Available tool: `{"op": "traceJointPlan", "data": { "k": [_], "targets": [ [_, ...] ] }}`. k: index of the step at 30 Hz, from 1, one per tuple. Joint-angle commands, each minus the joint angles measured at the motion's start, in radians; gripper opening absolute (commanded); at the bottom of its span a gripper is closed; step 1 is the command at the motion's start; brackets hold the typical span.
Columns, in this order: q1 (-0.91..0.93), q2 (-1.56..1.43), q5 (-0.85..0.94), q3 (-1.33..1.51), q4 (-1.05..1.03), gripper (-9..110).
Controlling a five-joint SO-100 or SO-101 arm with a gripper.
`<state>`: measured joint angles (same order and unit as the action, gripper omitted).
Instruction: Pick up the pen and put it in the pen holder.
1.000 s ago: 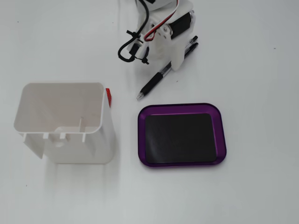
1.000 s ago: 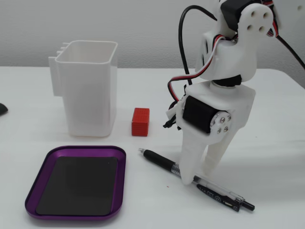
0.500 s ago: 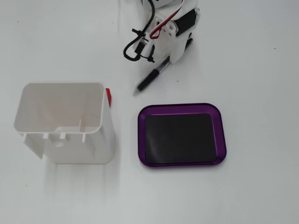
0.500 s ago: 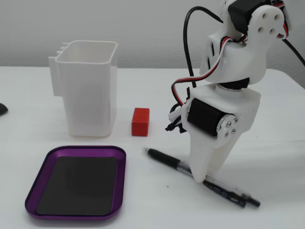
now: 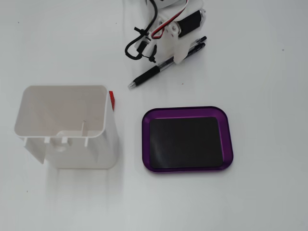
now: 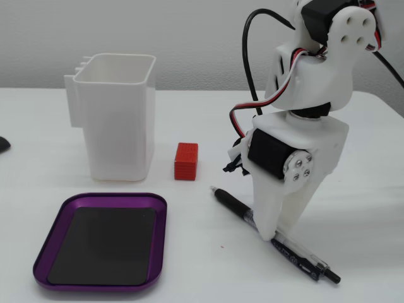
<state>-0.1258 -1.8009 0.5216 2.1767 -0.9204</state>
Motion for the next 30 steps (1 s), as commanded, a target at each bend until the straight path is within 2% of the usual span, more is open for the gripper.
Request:
{"op": "traceJointPlan", "data": {
  "k": [1,8,12,20,25,30],
  "targets": [
    [0.051,-0.16,-0.103,-0.087,-0.014,-1],
    [0.173,-0.422,-0.428,-0.353,-0.018,-1],
    [0.262,-0.437,-0.614,-0.526,-0.002,-1],
    [0.334,-0.144,-0.905,-0.899,0.038,-1],
    [0.328,0.101,-1.04,-1.117,-0.052,-1],
    [0.333,0.287,-1.075,-1.262,-0.104,-1]
  ]
}}
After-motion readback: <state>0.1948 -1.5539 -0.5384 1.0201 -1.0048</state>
